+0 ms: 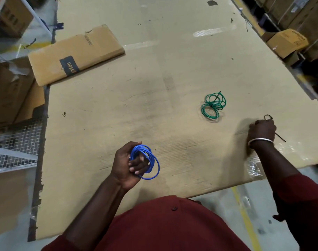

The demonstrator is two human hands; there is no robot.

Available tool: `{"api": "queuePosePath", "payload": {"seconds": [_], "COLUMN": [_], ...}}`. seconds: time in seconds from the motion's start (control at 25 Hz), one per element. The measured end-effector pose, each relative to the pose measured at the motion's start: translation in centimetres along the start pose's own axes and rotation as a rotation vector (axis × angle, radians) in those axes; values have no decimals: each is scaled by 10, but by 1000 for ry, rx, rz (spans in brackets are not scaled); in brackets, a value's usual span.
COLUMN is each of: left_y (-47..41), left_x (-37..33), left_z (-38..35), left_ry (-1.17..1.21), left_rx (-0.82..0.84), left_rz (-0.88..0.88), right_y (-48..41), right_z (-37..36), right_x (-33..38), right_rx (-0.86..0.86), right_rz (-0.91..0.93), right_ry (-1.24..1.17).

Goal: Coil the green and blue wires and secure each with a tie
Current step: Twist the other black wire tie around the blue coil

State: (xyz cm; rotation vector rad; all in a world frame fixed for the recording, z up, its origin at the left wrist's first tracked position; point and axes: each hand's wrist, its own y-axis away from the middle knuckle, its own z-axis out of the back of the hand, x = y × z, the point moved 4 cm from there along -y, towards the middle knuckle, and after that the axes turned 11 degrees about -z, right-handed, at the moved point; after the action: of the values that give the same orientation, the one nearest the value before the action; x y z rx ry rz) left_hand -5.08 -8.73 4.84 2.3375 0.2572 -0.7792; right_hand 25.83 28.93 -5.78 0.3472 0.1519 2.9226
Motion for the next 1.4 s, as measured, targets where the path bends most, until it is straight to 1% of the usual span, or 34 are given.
{"api": "queuePosePath", "payload": {"seconds": [0.16, 0.24, 0.32, 0.4, 0.52, 0.64, 0.84, 0.92, 1.0, 1.08, 1.2, 1.28, 1.32, 1.4], "left_y": [1, 1, 0, 0, 0, -3, -4, -6, -7, -10, -10, -7, -5, -3], "left_x": [-1, 0, 2, 3, 0, -2, 2, 5, 8, 12, 19, 22, 23, 23], "left_z": [-1, -1, 0, -2, -3, 0, 3, 3, 3, 6, 10, 9, 7, 5], "left_ry": [-63, -166, -249, -226, -116, -32, 80, 94, 87, 9, -181, -236, -254, -253], "left_rx": [5, 34, 50, 38, -15, -62, -110, -110, -98, -64, -43, -39, -42, -68], "left_rz": [-15, -33, -29, -32, -28, -15, -19, -15, -16, -24, -1, 29, 43, 43], "right_y": [8, 5, 4, 8, 20, 40, 100, 122, 144, 167, 194, 208, 213, 222], "right_z": [9, 11, 7, 6, 5, 5, 3, -2, -5, -3, 6, 8, 9, 10], "right_x": [-6, -7, -8, -5, 6, 24, 62, 70, 76, 82, 89, 91, 91, 92], "right_rx": [-100, -104, -85, -105, -111, -91, 45, 95, 220, 394, 575, 671, 691, 679], "right_rz": [-74, -113, -98, -46, 36, 65, 223, 248, 161, 56, 14, 24, 30, 60], "right_ry": [-94, -6, 56, 34, 16, -31, -362, -474, -630, -765, -850, -861, -846, -795]}}
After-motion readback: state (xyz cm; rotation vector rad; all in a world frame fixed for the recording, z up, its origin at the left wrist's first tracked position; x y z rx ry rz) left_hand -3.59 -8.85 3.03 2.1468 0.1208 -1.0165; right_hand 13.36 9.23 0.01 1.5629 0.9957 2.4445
